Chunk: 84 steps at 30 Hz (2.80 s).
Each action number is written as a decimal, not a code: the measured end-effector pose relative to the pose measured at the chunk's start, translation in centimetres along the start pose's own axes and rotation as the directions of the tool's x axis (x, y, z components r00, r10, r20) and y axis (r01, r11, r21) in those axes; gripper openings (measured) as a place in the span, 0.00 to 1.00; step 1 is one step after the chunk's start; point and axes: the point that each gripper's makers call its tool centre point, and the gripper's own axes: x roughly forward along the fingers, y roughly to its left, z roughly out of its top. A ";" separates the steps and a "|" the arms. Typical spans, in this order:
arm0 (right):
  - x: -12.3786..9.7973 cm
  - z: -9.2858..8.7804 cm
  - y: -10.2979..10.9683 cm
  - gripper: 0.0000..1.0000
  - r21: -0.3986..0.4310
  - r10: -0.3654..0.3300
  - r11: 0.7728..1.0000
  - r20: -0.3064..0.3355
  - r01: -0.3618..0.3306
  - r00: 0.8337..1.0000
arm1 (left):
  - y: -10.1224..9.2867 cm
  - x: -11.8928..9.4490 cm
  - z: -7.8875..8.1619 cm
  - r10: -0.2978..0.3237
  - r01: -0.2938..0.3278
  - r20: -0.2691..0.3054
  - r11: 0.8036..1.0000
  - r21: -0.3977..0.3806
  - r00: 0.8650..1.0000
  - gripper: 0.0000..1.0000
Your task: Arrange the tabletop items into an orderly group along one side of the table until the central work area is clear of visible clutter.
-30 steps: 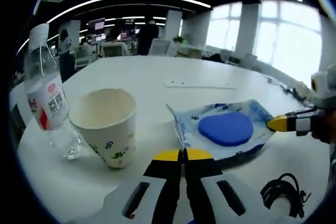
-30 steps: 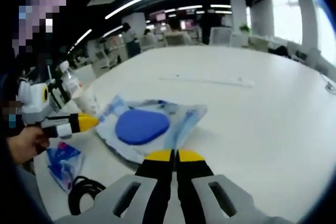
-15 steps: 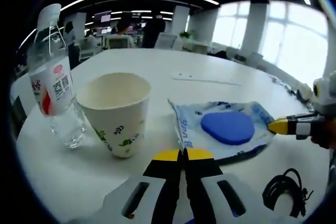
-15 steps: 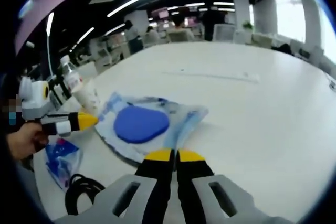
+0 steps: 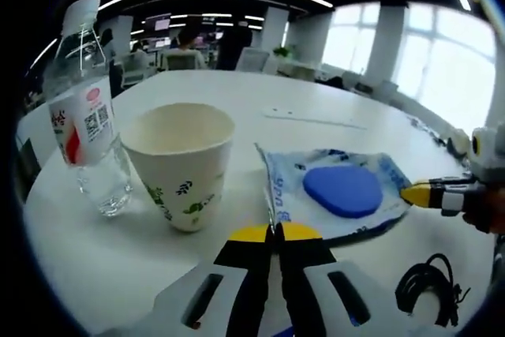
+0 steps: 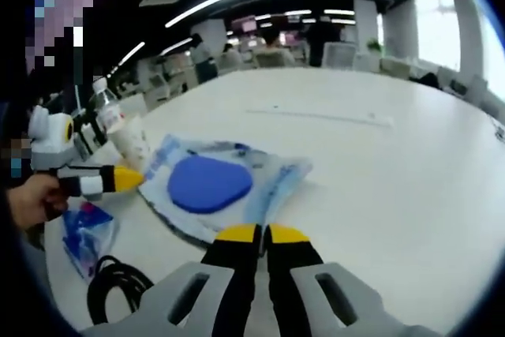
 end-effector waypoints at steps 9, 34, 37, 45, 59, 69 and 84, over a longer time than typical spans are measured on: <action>0.1 0.0 0.0 0.03 0.009 -0.007 1.000 -0.001 0.007 1.000 | 0.1 0.0 0.1 0.002 -0.002 -0.004 1.000 0.008 1.000 0.04; -3.7 3.6 2.6 0.49 -0.026 0.032 0.999 0.111 -0.030 0.993 | -0.7 -3.9 1.5 0.000 -0.001 0.018 0.996 0.090 1.000 0.31; -4.5 3.8 3.0 0.56 -0.019 0.036 0.999 0.115 -0.034 0.993 | -0.6 -4.8 1.6 0.000 -0.003 0.025 0.996 0.089 1.000 0.36; -6.6 3.3 6.2 0.67 -0.048 0.103 0.994 0.094 -0.099 0.990 | 0.3 -7.4 1.7 0.009 -0.014 0.055 0.997 0.077 0.998 0.44; -9.2 1.6 11.9 0.73 -0.109 0.235 0.967 0.040 -0.230 0.971 | -0.8 -11.6 1.7 -0.081 0.069 0.081 0.988 0.141 0.993 0.67; -10.6 0.1 14.8 0.74 -0.135 0.287 0.950 0.005 -0.283 0.958 | -1.5 -14.1 0.7 -0.147 0.126 0.108 0.976 0.177 0.983 0.75; -12.2 -1.8 18.8 0.71 -0.118 0.350 0.930 0.002 -0.347 0.937 | -0.3 -17.4 -1.9 -0.140 0.132 0.057 0.982 0.133 0.988 0.81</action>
